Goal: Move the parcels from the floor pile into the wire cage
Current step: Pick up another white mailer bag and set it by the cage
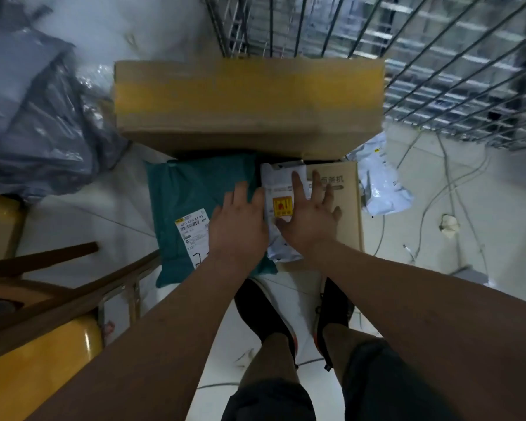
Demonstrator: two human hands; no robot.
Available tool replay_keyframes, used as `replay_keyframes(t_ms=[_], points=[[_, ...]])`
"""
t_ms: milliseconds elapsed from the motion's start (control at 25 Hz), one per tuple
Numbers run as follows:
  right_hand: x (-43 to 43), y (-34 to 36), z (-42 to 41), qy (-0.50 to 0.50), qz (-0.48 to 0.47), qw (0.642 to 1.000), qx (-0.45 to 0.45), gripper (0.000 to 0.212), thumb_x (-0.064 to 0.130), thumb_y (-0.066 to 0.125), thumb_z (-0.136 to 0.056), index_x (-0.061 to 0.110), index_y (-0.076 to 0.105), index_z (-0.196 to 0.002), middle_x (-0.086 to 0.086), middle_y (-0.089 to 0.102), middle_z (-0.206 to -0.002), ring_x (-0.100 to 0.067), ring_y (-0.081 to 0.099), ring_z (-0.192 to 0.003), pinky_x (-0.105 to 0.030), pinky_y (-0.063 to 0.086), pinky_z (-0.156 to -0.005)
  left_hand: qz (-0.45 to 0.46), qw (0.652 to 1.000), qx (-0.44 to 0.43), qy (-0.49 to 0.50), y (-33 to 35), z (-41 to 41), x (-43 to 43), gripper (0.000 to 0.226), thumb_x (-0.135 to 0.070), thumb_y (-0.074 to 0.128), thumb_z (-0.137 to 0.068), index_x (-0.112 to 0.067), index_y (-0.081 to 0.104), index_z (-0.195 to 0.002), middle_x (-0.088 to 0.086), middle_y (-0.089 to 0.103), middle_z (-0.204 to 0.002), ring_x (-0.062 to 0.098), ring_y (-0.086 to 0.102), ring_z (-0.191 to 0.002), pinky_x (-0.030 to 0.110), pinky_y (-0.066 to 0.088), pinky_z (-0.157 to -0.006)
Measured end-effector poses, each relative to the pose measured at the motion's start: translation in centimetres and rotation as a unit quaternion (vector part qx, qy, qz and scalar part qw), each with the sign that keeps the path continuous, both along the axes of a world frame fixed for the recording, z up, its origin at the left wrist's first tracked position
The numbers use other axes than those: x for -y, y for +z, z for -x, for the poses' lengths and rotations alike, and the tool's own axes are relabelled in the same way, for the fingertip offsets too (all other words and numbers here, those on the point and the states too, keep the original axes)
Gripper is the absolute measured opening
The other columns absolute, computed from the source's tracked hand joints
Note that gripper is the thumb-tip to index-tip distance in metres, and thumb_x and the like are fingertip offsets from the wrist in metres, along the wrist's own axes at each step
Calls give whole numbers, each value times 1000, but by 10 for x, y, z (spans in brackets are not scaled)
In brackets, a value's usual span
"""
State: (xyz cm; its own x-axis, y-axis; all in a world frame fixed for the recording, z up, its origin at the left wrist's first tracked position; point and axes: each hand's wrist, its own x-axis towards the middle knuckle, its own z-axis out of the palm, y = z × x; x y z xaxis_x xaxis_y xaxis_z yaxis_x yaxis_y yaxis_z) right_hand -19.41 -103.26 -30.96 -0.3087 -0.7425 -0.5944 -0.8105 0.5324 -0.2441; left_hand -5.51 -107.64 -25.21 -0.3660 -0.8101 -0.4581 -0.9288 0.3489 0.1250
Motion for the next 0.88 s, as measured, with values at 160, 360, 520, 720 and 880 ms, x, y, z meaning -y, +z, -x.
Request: replay_keyframes(t_ms=[160,360,520,720,880], points=[[13,105,20,23,29,999,13,97,54,61,-92,33,-3,-162,-10,-1,-168,-40,7,-153,-61,33,-113,2,1000,-3,-3,90,24,15,59,-26,51,-96,-20,36,-153,10,42,-145,30,44,-128,42,42,-93],[28,235,36,79,38,996,21,76,52,55,-89,20,31,-154,-18,22,-160,-38,26,-144,-52,40,-105,-40,998,27,-47,198,51,28,42,-27,43,-101,-17,43,-142,9,52,-127,30,49,-118,43,43,-89],[29,318,58,110,74,991,4,63,42,63,-88,15,45,-142,-17,29,-156,-39,36,-137,-47,46,-94,-28,997,16,-74,280,68,29,30,-26,41,-101,-19,51,-129,9,57,-118,31,53,-110,43,42,-81],[11,404,86,99,65,993,13,73,42,69,-87,21,39,-150,-14,33,-153,-38,39,-136,-48,47,-97,-3,994,-18,-112,360,84,22,33,-30,49,-98,-22,56,-129,6,63,-114,29,59,-96,35,41,-68],[-3,473,107,61,53,997,12,78,49,66,-79,21,41,-147,-12,41,-143,-38,42,-133,-53,46,-103,-18,987,-33,-159,425,109,7,26,-30,50,-99,-16,58,-119,6,62,-103,23,51,-77,33,38,-61]])
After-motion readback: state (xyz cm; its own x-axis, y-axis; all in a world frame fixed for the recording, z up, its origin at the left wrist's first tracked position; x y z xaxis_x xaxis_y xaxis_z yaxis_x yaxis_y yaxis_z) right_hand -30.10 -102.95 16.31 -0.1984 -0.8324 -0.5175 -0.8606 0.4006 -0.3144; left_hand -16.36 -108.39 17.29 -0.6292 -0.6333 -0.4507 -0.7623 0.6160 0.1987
